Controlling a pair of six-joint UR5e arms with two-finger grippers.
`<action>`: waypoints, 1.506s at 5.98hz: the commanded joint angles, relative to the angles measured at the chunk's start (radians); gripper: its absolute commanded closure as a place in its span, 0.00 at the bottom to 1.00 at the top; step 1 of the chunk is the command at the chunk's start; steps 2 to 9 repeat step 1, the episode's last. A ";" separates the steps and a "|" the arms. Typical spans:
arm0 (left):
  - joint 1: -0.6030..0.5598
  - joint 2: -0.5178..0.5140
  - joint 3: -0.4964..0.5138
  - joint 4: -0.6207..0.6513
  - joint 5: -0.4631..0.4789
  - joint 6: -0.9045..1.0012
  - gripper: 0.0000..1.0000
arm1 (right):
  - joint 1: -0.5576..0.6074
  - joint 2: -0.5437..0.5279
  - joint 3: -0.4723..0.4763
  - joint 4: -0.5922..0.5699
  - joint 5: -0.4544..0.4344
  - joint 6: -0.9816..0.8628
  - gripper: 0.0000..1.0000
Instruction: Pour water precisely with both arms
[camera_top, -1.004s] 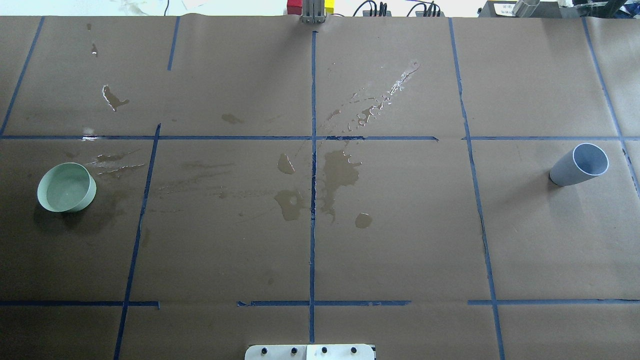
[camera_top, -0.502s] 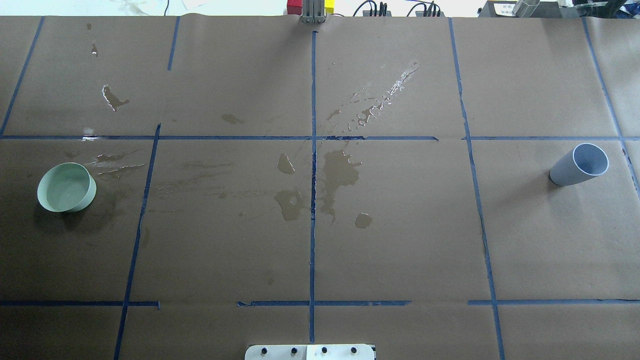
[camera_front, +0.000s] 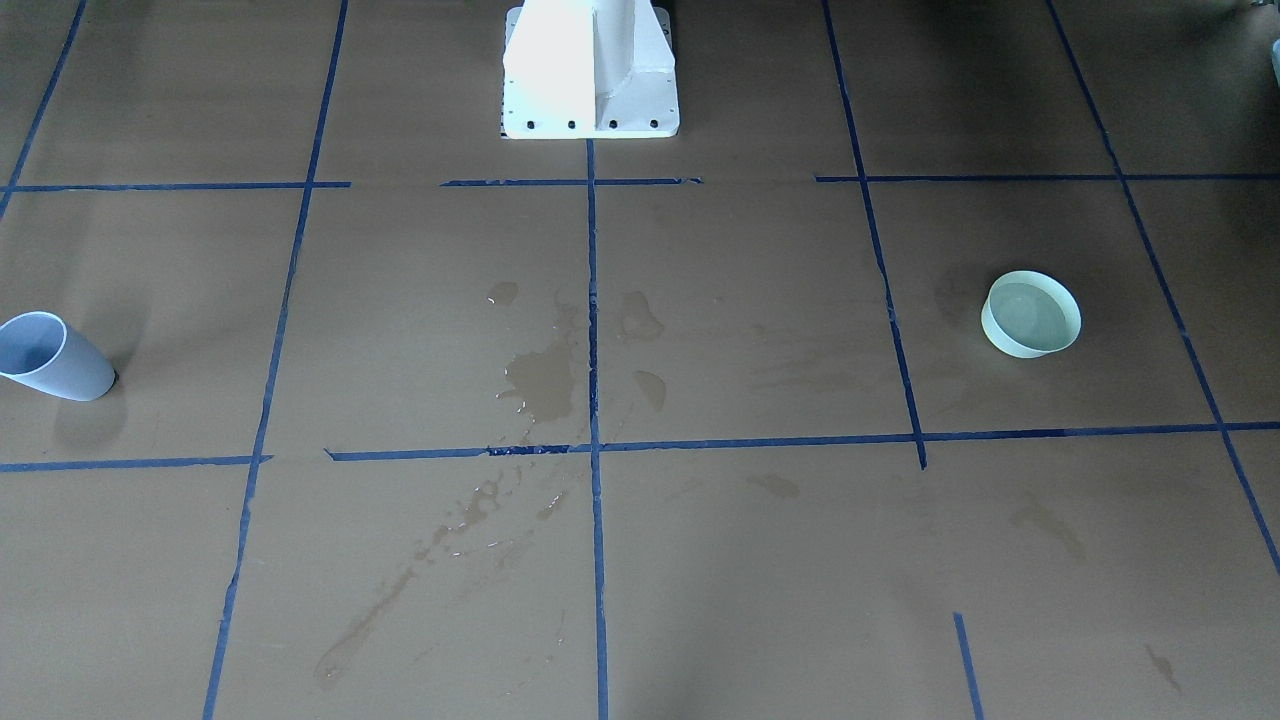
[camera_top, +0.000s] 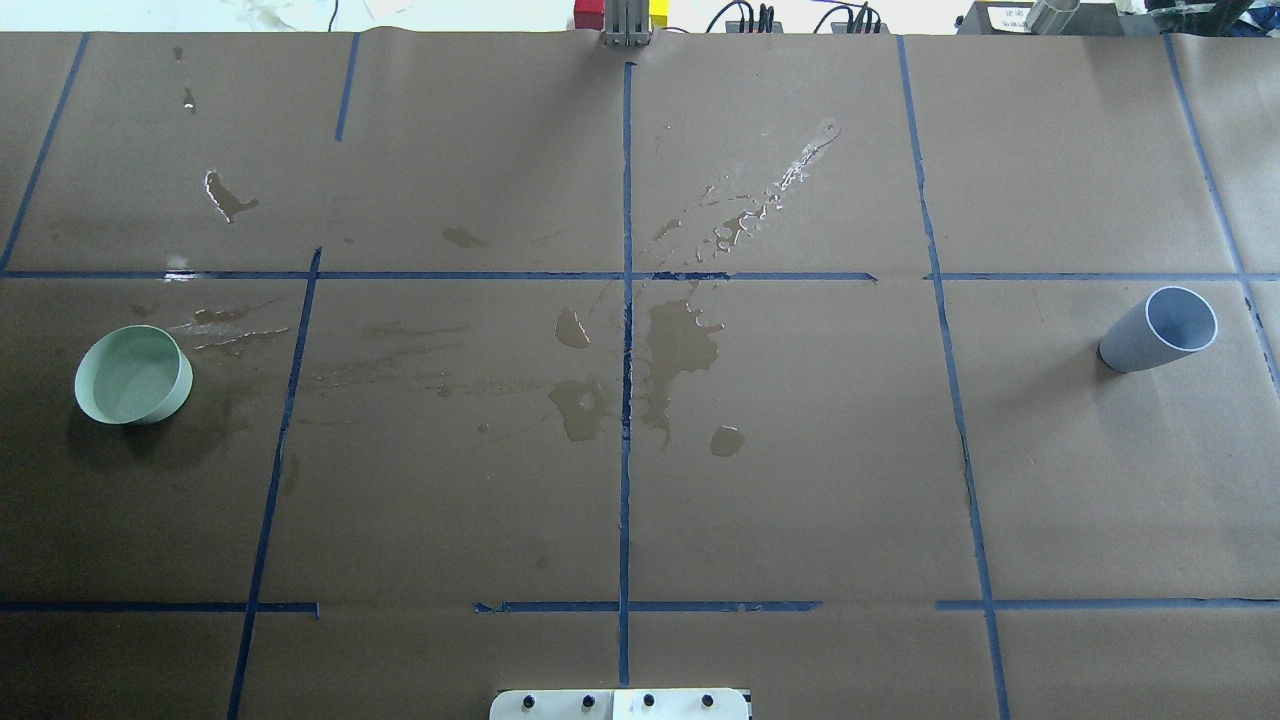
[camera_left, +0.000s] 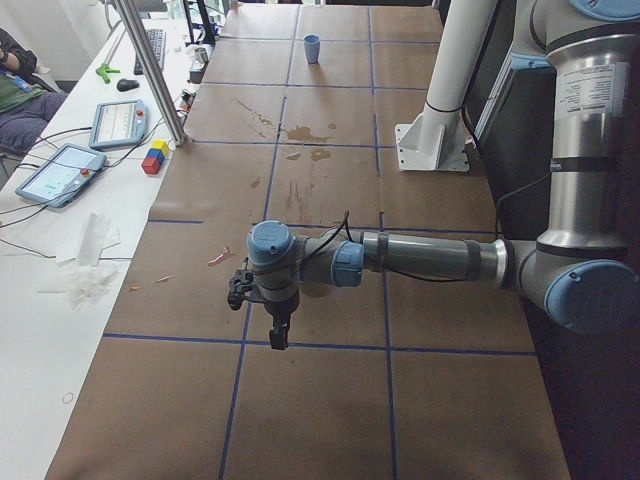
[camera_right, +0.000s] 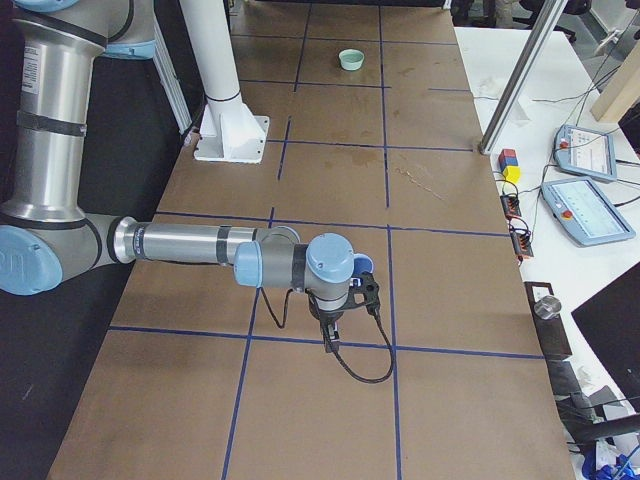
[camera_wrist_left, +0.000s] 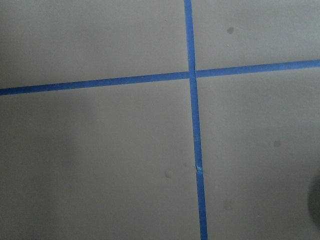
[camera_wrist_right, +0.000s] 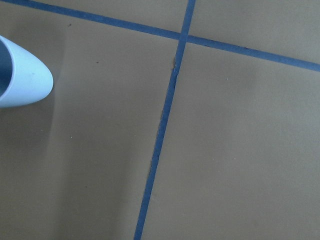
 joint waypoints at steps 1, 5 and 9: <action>0.002 0.011 -0.002 0.001 0.000 0.000 0.00 | -0.014 0.000 -0.013 0.002 -0.001 0.000 0.00; 0.002 0.011 -0.002 0.001 0.000 0.000 0.00 | -0.014 0.000 -0.013 0.002 -0.001 0.000 0.00; 0.002 0.011 -0.002 0.001 0.000 0.000 0.00 | -0.014 0.000 -0.013 0.002 -0.001 0.000 0.00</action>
